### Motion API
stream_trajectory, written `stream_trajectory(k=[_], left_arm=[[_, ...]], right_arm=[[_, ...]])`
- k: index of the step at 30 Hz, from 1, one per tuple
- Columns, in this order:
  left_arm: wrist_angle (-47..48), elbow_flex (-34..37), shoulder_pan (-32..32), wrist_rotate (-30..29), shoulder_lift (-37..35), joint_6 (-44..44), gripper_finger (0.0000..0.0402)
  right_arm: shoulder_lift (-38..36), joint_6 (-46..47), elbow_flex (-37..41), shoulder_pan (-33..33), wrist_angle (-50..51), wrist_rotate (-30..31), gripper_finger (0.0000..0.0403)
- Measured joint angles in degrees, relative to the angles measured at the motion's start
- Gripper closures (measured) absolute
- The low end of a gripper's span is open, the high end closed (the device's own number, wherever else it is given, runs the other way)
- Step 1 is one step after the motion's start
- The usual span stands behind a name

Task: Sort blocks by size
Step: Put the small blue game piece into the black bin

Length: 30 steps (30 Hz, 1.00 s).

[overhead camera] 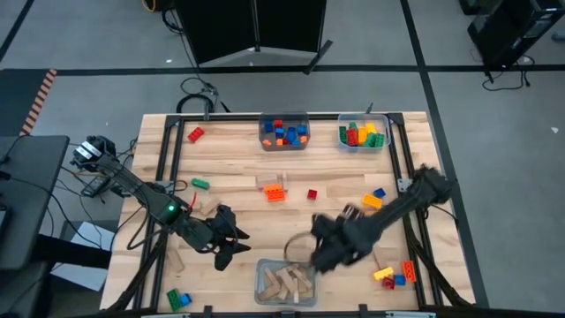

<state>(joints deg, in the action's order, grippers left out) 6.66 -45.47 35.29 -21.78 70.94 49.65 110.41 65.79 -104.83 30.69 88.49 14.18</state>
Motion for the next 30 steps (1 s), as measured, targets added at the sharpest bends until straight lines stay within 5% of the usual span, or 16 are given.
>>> stream_trajectory(k=[9, 17, 24, 30], left_arm=[[-1.4, 0.0, -0.1, -0.6, 0.0, -0.1, 0.0209], [-1.5, 0.0, -0.2, -0.7, 0.0, -0.1, 0.0209], [-1.6, 0.0, -0.2, -1.1, 0.0, -0.1, 0.0209], [-1.5, 0.0, -0.2, -2.8, 0.0, -0.1, 0.0209]], right_arm=[[-23.6, -4.1, 25.6, -13.1, -10.1, 2.5, 0.0204], [-40.9, 3.1, 44.5, -24.7, -11.0, 1.2, 0.0205], [-46.4, 2.3, 55.7, -33.3, -11.2, -0.7, 0.0194], [-44.8, -8.0, 59.9, -41.7, -14.1, -5.3, 0.0160]])
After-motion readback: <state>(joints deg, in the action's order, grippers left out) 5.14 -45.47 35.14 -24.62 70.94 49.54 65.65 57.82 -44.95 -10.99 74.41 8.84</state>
